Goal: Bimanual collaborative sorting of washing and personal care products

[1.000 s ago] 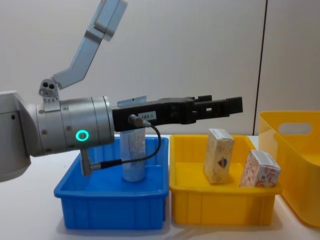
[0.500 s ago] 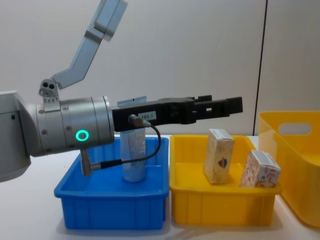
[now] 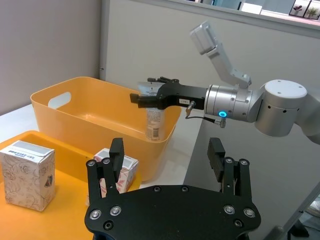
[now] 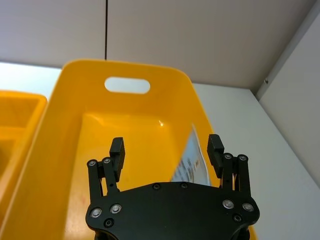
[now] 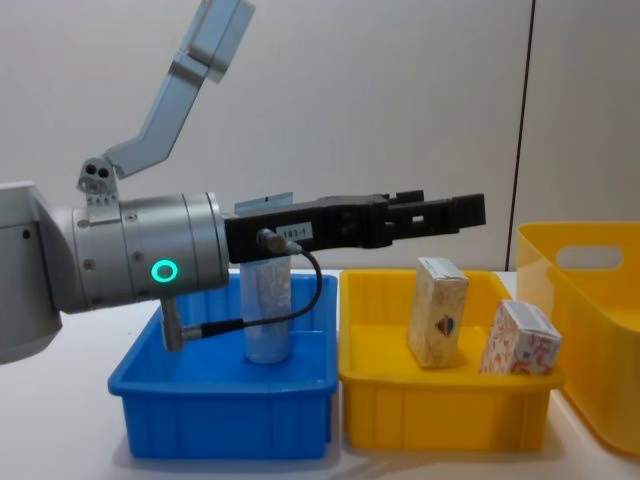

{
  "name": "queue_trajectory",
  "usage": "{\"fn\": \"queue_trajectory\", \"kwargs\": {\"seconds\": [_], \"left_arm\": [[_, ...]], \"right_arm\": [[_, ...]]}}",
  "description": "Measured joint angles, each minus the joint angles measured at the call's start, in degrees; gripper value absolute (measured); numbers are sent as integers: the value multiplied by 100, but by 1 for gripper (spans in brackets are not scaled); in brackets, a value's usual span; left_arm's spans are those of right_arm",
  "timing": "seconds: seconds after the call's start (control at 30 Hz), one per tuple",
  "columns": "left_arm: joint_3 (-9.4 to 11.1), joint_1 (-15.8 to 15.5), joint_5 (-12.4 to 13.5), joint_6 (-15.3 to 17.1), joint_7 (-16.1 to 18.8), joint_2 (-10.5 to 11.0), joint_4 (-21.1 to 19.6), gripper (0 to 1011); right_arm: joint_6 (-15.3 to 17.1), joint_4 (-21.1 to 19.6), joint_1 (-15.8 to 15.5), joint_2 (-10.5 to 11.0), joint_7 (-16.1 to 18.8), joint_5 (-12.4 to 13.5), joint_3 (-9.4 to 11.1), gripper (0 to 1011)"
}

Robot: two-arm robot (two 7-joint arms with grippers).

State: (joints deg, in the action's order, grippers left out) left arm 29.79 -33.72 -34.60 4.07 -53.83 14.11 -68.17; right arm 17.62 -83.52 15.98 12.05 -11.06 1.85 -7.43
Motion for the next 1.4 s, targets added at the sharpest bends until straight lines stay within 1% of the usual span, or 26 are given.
{"fn": "queue_trajectory", "kwargs": {"seconds": [0.17,0.37,0.4,0.67,0.7,0.77,0.8,0.83,0.87,0.9,1.0,1.1,1.23,1.4], "left_arm": [[0,0,0,0,0,0,0,1001],[0,0,0,0,0,0,0,1001],[0,0,0,0,0,0,0,1001],[0,3,1,0,4,1,-3,1001],[0,5,2,0,10,2,-6,1001],[-2,23,16,-1,56,8,-28,1001],[-6,43,38,-3,110,15,-53,1001],[-8,55,51,-5,140,20,-67,1001],[-13,82,86,-9,216,31,-103,1001],[-13,82,86,-9,216,31,-103,1001],[-30,172,190,-25,454,64,-215,1001],[-44,237,266,-35,624,91,-296,1001],[-69,367,419,-58,966,141,-456,1001],[-93,501,571,-78,1320,192,-622,1001]], "right_arm": [[-119,-112,-31,-18,55,54,42,1003],[-386,-361,-98,-58,179,192,142,1003],[-386,-361,-98,-58,179,192,142,1003],[-824,-759,-176,-137,394,439,304,1003],[-824,-759,-176,-137,394,439,304,1003],[-962,-877,-191,-169,468,525,357,1004],[-962,-877,-191,-169,468,525,357,1004],[-1064,-949,-195,-187,513,586,387,1003],[-1087,-980,-197,-195,533,603,401,1003],[-1123,-1009,-199,-204,550,625,413,1003],[-1304,-1160,-200,-252,653,748,478,1003],[-1392,-1257,-199,-282,718,828,512,1004],[-1393,-1258,-205,-277,722,830,507,1003],[-1400,-1294,-320,-200,780,876,427,1003]]}}
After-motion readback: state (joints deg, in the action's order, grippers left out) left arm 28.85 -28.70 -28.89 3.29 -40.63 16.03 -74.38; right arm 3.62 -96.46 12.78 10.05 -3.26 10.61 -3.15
